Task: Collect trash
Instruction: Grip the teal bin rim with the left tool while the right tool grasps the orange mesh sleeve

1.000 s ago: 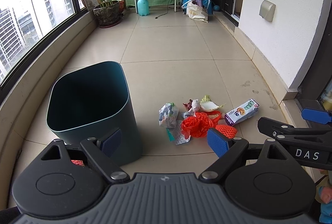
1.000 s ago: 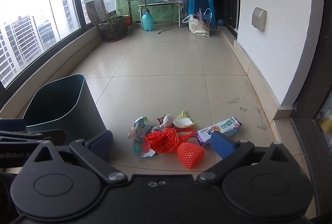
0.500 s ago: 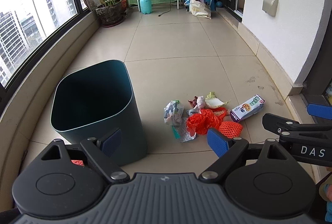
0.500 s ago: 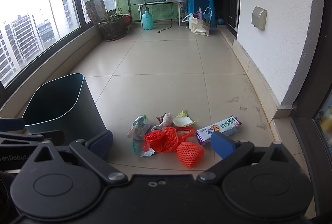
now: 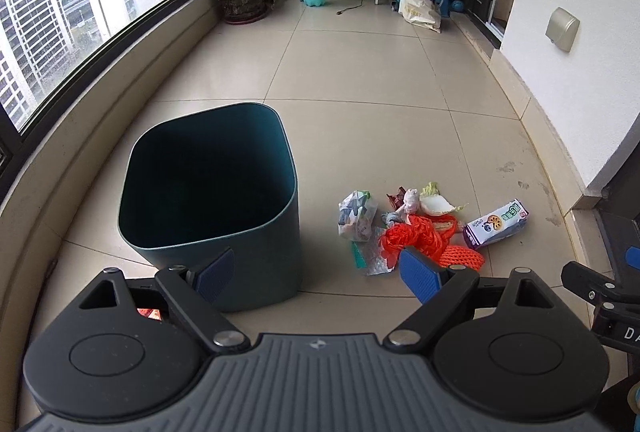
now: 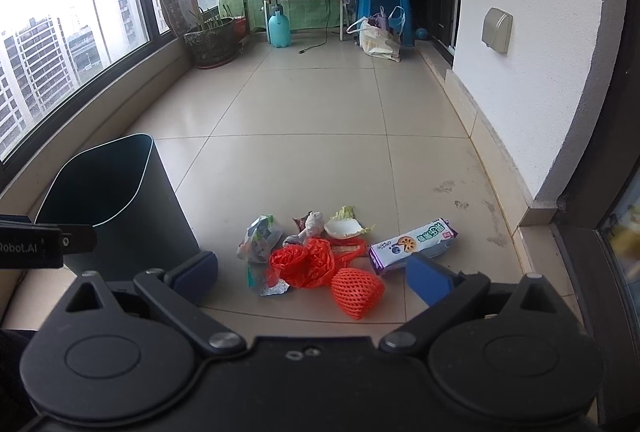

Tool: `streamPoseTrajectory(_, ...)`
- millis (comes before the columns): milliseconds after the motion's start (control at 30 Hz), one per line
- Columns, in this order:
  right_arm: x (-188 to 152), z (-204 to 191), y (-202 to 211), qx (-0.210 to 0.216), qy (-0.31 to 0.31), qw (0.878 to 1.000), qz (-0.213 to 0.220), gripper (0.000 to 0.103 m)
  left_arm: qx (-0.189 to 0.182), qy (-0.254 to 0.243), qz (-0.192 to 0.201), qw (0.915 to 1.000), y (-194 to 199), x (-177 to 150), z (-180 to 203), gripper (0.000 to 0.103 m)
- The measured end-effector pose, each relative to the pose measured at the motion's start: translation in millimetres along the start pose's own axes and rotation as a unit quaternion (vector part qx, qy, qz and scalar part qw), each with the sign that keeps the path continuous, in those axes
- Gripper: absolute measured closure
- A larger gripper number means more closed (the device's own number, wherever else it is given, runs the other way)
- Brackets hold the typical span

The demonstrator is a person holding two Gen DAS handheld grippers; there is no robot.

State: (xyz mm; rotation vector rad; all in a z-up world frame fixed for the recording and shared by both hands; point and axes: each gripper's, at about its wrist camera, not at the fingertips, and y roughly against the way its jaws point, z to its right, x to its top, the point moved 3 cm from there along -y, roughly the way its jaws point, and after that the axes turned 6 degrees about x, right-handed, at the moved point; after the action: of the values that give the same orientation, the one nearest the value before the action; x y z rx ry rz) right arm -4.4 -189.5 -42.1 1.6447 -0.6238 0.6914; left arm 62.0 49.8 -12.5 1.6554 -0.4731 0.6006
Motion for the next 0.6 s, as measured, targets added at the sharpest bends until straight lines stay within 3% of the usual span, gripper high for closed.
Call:
streamPoseTrajectory(200, 32.5, 15.3, -7.6, -0.014, 0.026, 1.0, -0.004, 0.002, 0.029, 0.065, -0.018, 0.9973, -22.9, 44.8, -64.1, 0.013)
streamPoseTrajectory(367, 75.8, 26.4, -27.8, -0.024, 0.085, 0.996, 0.0, 0.002, 0.073, 0.122, -0.032, 0.9893, -52.7, 78.7, -126.0, 0.013)
streamPoseTrajectory(600, 95.6, 40.3, -81.9, 0.011, 0.07, 0.995, -0.063, 0.002, 0.104, 0.141, -0.085, 0.9809, -113.6, 74.5, -166.0, 0.013)
